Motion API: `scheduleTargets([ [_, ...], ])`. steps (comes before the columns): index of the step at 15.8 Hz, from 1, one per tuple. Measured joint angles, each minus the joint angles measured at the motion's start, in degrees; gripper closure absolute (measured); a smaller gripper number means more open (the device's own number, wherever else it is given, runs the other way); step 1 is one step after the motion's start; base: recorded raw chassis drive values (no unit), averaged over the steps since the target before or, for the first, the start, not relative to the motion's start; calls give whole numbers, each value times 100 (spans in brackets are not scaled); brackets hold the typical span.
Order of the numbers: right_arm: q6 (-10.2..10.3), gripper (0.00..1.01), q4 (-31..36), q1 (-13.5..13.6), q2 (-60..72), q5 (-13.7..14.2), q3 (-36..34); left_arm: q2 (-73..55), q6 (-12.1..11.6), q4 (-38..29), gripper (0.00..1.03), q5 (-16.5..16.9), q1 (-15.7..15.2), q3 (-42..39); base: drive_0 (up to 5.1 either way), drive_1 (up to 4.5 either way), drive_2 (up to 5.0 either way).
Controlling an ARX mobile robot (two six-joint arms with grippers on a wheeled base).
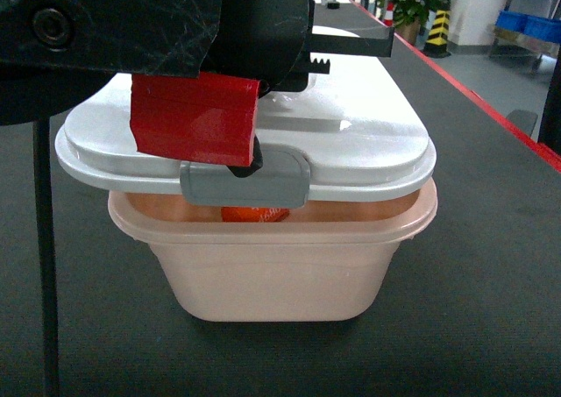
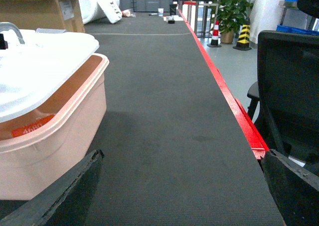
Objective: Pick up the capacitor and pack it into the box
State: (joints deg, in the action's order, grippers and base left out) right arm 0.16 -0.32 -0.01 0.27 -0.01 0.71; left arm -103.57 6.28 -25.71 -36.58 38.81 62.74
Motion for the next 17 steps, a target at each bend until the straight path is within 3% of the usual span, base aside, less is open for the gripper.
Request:
scheduleTargets([
  [8,0,3,0,0,0,2,0,-96,149,-173,99,468,-66,-284,0,0,0],
  [14,-2,3,0,0,0,2,0,-37,271,-433,47,507,-188,-404,0,0,0],
  [17,0,3,0,0,0,2,0,22,273,-640,36,483,-258,-455,0,0,0],
])
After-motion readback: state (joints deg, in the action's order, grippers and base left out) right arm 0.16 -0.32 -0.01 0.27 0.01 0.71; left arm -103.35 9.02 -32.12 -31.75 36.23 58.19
